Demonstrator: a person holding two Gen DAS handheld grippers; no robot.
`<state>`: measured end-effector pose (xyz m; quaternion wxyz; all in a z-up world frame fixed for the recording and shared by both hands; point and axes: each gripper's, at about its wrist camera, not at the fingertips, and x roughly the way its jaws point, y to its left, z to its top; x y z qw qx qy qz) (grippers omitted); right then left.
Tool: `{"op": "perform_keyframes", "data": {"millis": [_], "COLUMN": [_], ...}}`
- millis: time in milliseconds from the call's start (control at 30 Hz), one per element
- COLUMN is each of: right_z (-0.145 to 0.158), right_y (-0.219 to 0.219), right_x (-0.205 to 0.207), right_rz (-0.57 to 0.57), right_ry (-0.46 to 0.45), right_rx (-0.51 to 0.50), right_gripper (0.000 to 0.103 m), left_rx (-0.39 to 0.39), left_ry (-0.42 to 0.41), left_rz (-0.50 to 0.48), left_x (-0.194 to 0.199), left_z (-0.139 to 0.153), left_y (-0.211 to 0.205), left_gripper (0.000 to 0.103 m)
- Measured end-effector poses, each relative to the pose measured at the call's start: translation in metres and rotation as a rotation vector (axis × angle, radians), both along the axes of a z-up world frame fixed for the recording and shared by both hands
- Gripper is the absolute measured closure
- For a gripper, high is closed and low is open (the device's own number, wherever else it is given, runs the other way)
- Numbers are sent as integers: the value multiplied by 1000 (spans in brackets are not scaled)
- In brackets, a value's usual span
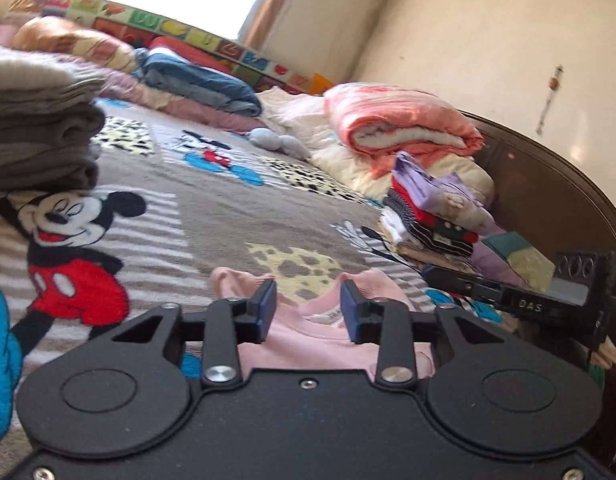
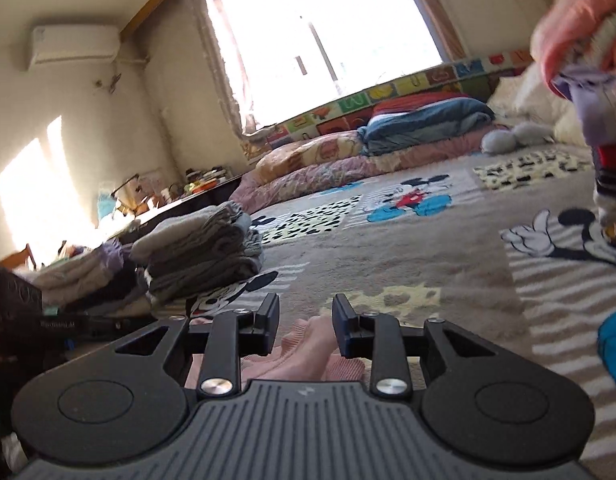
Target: Fold clothes
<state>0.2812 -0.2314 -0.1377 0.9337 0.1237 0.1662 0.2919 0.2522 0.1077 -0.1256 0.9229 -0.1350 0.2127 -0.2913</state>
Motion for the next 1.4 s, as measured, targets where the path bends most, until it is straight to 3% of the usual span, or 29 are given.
{"op": "perform_keyframes", "data": {"millis": [100, 367, 567, 667, 767, 900, 1100, 1200, 1300, 1400], "right_z": [1, -29, -42, -43, -42, -28, -3, -1, -14, -24], "right_y": [22, 41, 29, 29, 28, 24, 31, 39, 54, 66], "right_x": [-4, 19, 43, 42, 39, 25, -19, -39, -40, -41], "right_rz": [83, 88, 89, 85, 72, 66, 162, 213, 216, 206], "right_ry": [-39, 77, 209, 225, 219, 141, -26, -56, -13, 12], "right_rx": [-116, -140, -43, -42, -43, -43, -180, -219, -308, -386], "right_gripper": [70, 68, 67, 67, 67, 66, 65, 60, 57, 57], "left_rx": [63, 169, 191, 210, 210, 189, 276, 332, 392, 384], "left_ry": [9, 82, 115, 117, 85, 25, -60, -43, 3, 24], "left_rz": [-24, 10, 20, 11, 11, -19, -135, -159, -164, -174], "left_x": [4, 18, 22, 20, 14, 1, -28, -28, -18, -11], "left_z": [-7, -27, -35, -35, -29, -17, -10, -19, -35, -42], "left_y": [-11, -16, -17, -18, -18, -15, -21, -28, -35, -33], "left_gripper": [58, 58, 58, 58, 57, 57, 57, 57, 57, 54]}}
